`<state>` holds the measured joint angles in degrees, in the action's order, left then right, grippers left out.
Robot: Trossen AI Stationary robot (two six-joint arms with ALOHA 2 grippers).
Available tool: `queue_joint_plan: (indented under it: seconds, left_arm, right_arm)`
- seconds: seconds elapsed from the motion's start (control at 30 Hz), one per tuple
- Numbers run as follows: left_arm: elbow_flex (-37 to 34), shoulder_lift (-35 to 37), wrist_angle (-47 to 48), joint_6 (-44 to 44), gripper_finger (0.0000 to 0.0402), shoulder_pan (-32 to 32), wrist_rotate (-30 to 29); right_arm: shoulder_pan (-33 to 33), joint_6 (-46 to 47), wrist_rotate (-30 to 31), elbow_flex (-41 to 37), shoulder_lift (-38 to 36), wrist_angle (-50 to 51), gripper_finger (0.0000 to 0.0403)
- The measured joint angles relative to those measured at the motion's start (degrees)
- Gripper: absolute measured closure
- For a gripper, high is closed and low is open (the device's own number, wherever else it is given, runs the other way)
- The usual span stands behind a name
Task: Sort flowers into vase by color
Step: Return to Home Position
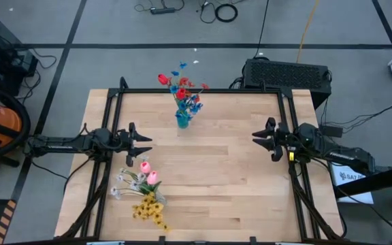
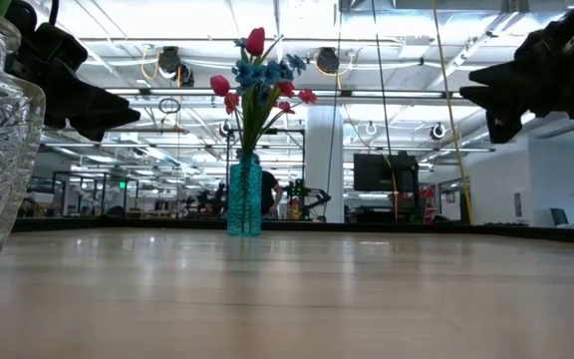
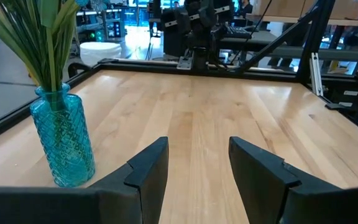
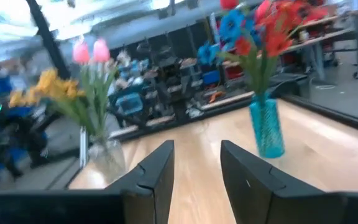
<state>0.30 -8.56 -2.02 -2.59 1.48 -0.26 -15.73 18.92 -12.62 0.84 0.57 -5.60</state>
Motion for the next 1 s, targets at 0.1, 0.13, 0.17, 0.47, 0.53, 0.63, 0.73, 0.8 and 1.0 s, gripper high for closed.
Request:
queue_joint_plan:
  seconds: [0.1,0.13,0.17,0.47,0.53,0.63,0.73,0.8,1.0]
  left_arm:
    - [0.0,0.0,-0.1,0.0,0.0226,0.0,0.0]
    - [0.0,-0.1,-0.1,0.0,0.0226,0.0,0.0]
    - [0.0,-0.1,0.2,0.0,0.0226,0.0,0.0]
    - [0.0,-0.1,0.1,0.0,0.0226,0.0,0.0]
    - [0.0,-0.1,-0.1,0.0,0.0226,0.0,0.0]
    - [0.0,-0.1,0.0,0.0,0.0226,0.0,0.0]
    - [0.0,-0.1,0.0,0.0,0.0226,0.0,0.0]
    - [0.0,-0.1,0.0,0.0,0.0226,0.0,0.0]
    - [0.0,-0.1,0.0,0.0,0.0226,0.0,0.0]
  right_arm:
    - [0.8,-3.8,-1.0,0.1,0.1,2.7,0.0280]
    - [1.3,-5.2,-1.0,0.1,0.4,2.7,0.0280]
    - [1.7,-6.7,-1.0,0.1,0.7,2.7,0.0280]
    - [2.6,-11.5,-0.8,0.1,1.8,2.7,0.0280]
    - [2.6,-9.3,-0.8,0.1,1.8,2.7,0.0280]
    - [2.6,-5.1,-0.8,0.1,1.8,2.7,0.0280]
    - [2.6,-1.9,-0.8,0.1,1.8,2.7,0.0280]
    - [2.6,-0.7,-0.8,0.1,1.8,2.8,0.0280]
    - [2.6,0.3,-0.8,0.1,1.8,2.8,0.0280]
